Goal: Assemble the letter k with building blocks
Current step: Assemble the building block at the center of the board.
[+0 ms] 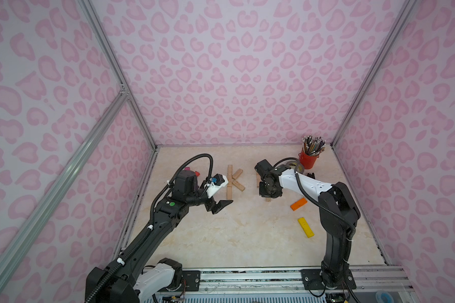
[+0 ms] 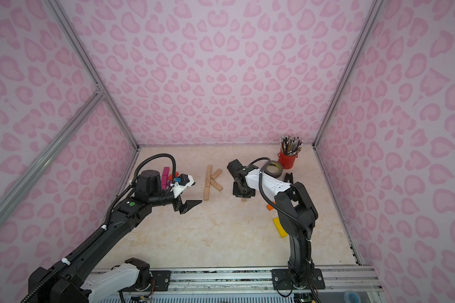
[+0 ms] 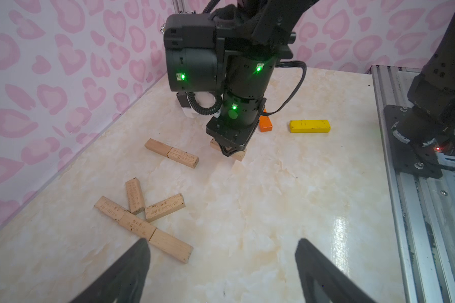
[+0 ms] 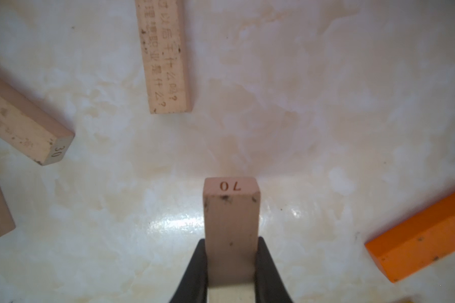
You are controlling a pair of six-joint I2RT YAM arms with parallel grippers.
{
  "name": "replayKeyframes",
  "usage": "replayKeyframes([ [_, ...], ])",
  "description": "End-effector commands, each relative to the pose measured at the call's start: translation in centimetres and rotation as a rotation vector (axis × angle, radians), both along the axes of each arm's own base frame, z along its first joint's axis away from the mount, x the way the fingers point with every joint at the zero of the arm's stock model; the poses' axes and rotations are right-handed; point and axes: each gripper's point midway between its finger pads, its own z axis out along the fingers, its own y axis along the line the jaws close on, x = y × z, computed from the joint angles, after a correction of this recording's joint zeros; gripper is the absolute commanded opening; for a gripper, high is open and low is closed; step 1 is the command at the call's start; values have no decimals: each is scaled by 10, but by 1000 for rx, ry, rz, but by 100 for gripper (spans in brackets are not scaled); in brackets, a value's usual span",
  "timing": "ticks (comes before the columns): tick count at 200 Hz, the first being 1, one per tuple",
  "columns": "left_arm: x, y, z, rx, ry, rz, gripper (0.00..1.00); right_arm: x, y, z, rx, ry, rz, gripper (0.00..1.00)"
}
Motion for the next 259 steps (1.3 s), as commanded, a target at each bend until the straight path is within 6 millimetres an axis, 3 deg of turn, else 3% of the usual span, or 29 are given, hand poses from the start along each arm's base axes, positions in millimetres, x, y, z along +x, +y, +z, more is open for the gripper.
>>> replayKeyframes([
  [1, 2, -1, 2, -2, -21, -1, 89, -3, 6, -11, -11, 39, 10, 16],
  [89, 3, 0, 0, 3, -20, 2, 89, 5, 26, -40, 11, 89, 13, 22],
  [120, 3, 1, 1, 6, -24, 7, 89, 9, 28, -40, 10, 83, 8, 34],
  [156, 3, 1, 1, 6, -25, 7, 89, 15, 28, -33, 11, 58, 9, 36],
  [259, 4, 1, -1, 9, -20, 9, 89, 25, 25, -34, 5, 48, 15, 27],
])
